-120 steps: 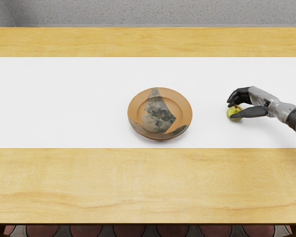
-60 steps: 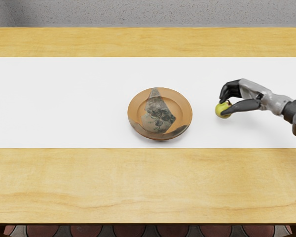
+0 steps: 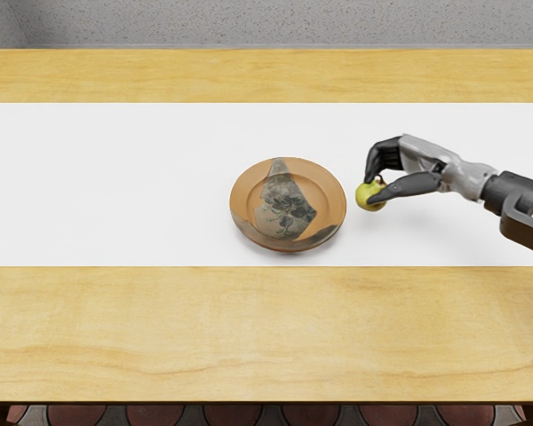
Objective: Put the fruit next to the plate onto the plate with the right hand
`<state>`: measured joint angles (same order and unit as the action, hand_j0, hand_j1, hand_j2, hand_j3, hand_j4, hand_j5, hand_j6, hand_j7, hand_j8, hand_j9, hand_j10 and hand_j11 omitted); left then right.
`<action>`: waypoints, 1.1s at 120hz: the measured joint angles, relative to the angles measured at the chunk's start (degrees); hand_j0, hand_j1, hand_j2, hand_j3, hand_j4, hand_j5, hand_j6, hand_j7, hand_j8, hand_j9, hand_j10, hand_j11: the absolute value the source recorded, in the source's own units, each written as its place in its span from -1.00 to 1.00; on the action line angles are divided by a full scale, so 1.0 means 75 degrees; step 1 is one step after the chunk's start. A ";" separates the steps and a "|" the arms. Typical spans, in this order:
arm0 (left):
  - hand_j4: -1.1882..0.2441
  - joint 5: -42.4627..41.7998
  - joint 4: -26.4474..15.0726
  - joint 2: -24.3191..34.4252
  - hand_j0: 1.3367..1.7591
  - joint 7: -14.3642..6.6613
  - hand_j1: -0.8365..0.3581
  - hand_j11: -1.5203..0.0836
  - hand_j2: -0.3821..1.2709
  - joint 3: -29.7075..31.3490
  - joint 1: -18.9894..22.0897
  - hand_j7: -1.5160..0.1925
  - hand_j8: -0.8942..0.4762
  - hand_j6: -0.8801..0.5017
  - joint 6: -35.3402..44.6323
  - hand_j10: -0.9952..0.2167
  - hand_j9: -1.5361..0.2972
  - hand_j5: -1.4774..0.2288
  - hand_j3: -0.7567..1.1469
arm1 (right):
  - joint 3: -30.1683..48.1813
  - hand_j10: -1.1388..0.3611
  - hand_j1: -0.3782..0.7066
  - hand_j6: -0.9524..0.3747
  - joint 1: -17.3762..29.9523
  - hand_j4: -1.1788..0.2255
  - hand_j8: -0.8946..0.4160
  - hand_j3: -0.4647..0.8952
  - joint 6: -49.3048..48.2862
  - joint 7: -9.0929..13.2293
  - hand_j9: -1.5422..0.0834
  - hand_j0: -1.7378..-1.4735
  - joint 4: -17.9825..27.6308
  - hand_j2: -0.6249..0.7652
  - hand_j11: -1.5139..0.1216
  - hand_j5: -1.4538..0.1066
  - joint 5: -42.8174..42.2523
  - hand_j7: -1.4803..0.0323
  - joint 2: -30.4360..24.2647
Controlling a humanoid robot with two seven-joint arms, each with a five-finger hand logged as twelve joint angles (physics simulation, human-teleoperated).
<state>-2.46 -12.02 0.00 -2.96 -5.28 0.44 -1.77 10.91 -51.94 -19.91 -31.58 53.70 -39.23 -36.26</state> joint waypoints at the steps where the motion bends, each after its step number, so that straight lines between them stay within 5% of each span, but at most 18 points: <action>1: 0.66 0.0000 0.0001 0.0000 0.52 0.0000 0.98 0.90 -0.54 0.0000 0.0000 0.77 0.30 0.27 0.0000 0.64 0.68 0.73 -0.20 | 0.0001 -0.11 0.39 -0.74 -0.0005 -0.42 -0.52 -0.32 0.0000 0.0001 -0.36 -0.39 0.0010 0.41 -0.38 -0.47 0.0001 -0.38 0.0003; 132: 0.66 0.0000 -0.0001 0.0000 0.52 0.0001 0.98 0.90 -0.54 0.0000 -0.0003 0.77 0.30 0.27 0.0000 0.64 0.68 0.73 -0.20 | 0.0092 -0.19 0.40 -0.73 -0.0172 -0.42 -0.64 -0.32 0.0123 0.0417 -0.35 -0.39 0.0427 0.45 -0.38 -0.44 0.0001 -0.38 0.1071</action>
<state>-2.46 -12.02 0.00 -2.95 -5.28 0.42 -1.77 11.60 -53.23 -18.99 -28.45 56.91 -39.22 -28.22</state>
